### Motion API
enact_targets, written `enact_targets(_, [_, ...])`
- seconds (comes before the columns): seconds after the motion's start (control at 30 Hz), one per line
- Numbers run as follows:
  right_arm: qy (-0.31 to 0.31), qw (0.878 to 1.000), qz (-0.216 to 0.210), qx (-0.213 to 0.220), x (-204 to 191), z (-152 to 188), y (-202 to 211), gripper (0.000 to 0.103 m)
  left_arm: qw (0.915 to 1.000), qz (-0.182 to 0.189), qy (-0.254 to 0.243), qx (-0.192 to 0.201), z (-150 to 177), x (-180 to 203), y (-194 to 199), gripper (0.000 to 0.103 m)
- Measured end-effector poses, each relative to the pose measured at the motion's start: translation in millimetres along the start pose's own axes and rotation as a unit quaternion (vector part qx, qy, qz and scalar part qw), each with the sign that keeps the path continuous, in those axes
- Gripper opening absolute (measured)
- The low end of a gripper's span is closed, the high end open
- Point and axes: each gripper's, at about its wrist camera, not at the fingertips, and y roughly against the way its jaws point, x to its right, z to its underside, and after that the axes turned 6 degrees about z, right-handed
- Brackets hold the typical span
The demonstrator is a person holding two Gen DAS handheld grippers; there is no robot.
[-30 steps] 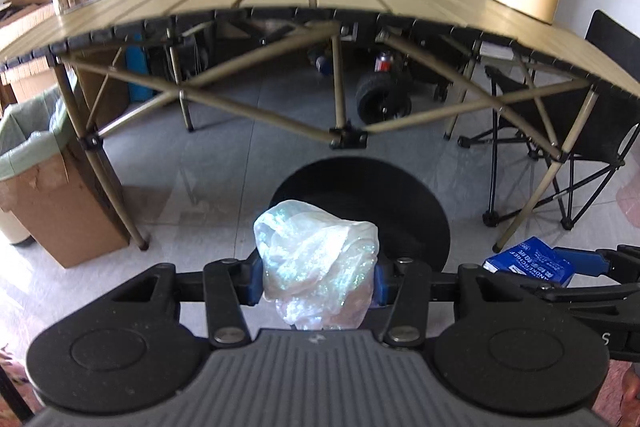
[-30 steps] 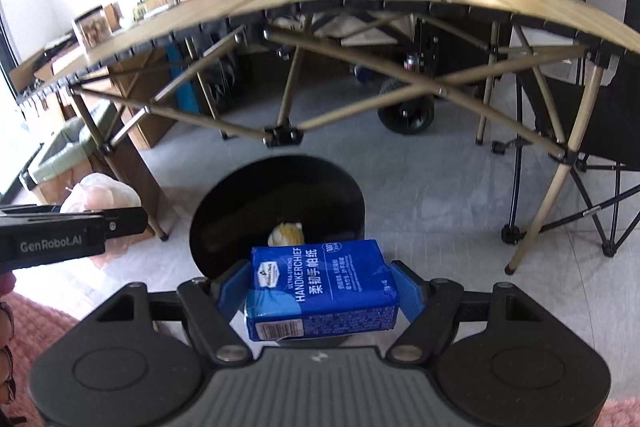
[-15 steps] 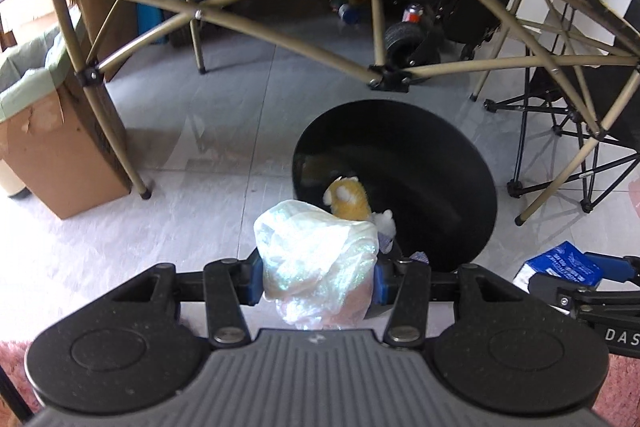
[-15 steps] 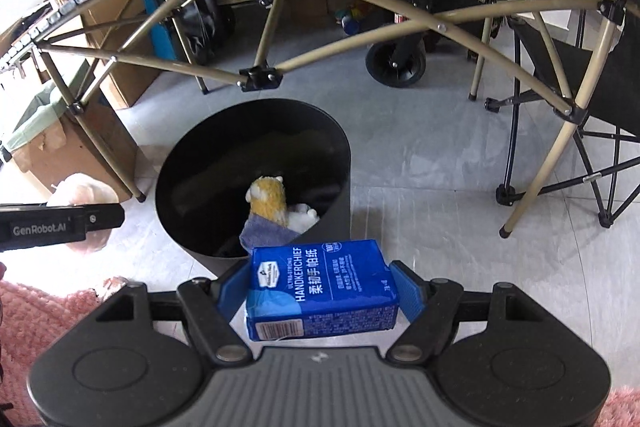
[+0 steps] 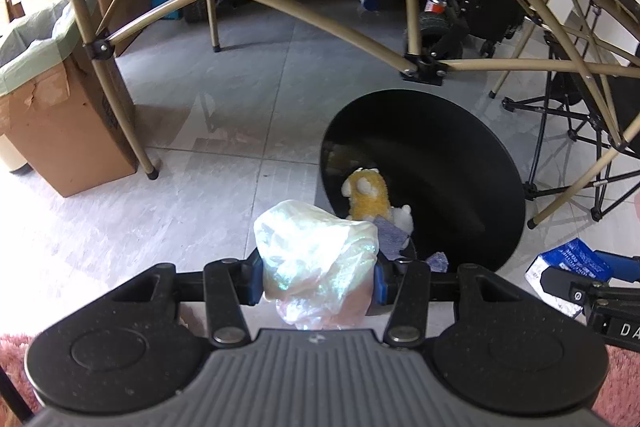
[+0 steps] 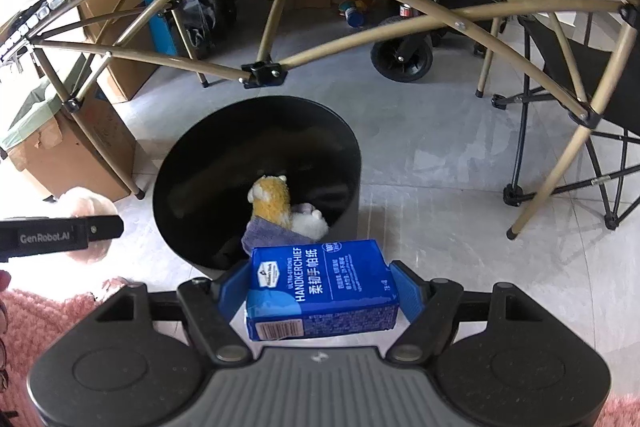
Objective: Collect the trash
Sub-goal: 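Lower the right gripper into the bin and open it to drop the tissue box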
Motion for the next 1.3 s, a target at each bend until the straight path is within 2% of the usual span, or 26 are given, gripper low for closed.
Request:
enact_targets(0.37, [0.028,1.000,-0.012,-0.001,-33.3,-37.2,-23.9,0.074,0.9995,-0.005,0.031,-0.001,-7.2,-24.6,-2.1,0.049])
enact_targets(0.7, [0.034,0.999,-0.019,-0.026,-58.3,-64.1,-54.5,0.074,0.9979,-0.009,0.063,-0.010,-12.5,-46.0,-7.3,0.049])
enact_targets(0.93, [0.037,0.998,-0.023,-0.047,-71.7,-69.4,-74.0,0.074,0.9962,-0.022,0.083,-0.016,-14.4,-62.7,-16.0,0.049])
enact_targets(1.23, [0.043,0.997,-0.022,-0.067,-79.1,-71.3,-86.0,0.074,0.9956,-0.020,0.089,-0.022,-14.2,-68.8,-19.5,0.049])
enact_targets(1.27, [0.040,0.997,-0.023,-0.068,-78.3,-71.8,-86.4,0.077,0.9957,-0.022,0.088,-0.020,-14.0,-68.5,-19.0,0.049])
enact_targets(1.3, [0.038,0.997,-0.024,-0.067,-77.1,-72.5,-86.2,0.085,0.9958,-0.024,0.087,-0.019,-14.0,-68.1,-18.6,0.049])
